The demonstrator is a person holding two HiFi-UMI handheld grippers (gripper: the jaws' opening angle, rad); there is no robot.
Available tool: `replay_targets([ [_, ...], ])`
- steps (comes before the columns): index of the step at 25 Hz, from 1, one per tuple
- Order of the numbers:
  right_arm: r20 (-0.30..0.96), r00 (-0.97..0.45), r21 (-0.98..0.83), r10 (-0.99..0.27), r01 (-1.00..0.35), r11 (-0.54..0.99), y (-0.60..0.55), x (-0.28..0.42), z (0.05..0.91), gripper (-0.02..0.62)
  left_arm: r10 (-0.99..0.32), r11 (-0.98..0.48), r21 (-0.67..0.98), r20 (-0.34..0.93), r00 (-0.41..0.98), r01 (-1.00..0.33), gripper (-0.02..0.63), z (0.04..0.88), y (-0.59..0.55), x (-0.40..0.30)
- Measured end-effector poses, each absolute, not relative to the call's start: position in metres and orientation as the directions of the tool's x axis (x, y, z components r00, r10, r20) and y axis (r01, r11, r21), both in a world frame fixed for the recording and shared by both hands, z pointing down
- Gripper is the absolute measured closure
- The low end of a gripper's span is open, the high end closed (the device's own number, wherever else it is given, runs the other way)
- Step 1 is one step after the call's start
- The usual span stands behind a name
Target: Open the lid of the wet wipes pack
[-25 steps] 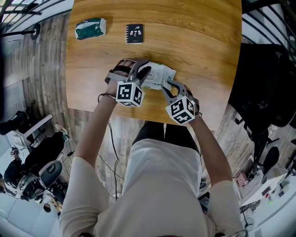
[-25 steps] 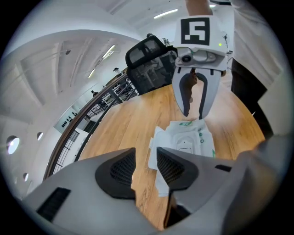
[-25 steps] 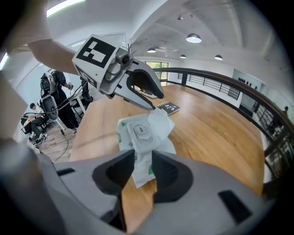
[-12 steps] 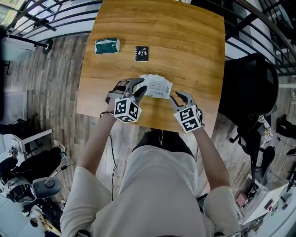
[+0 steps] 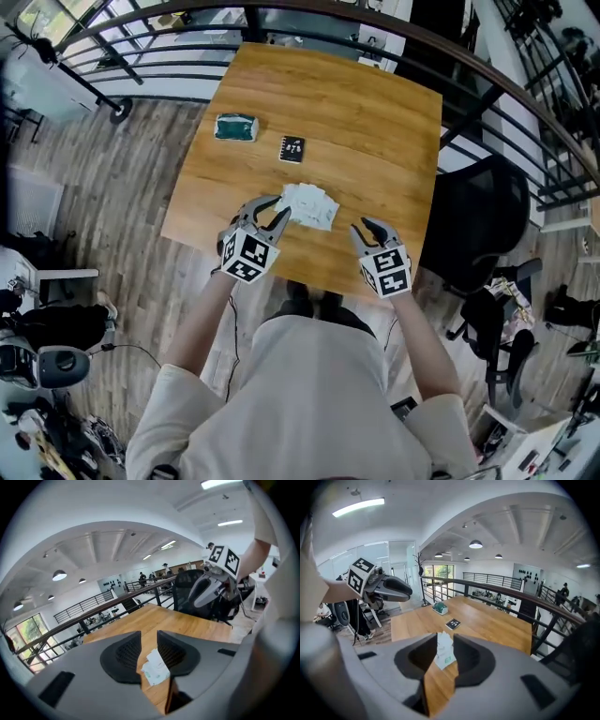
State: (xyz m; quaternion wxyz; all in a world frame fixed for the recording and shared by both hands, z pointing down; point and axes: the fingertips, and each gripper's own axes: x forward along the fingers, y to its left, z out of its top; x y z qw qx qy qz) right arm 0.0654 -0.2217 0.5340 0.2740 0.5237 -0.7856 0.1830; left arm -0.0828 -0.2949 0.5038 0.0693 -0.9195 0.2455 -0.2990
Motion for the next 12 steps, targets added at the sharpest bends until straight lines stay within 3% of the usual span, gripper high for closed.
replay_targets([
  [12,0.451,-0.372,0.028,-0.812,-0.903,0.429,-0.201,0.09,0.441,0.511,-0.655,-0.74,-0.166,0.402,0.64,-0.652,0.555,0.423,-0.236,-0.1],
])
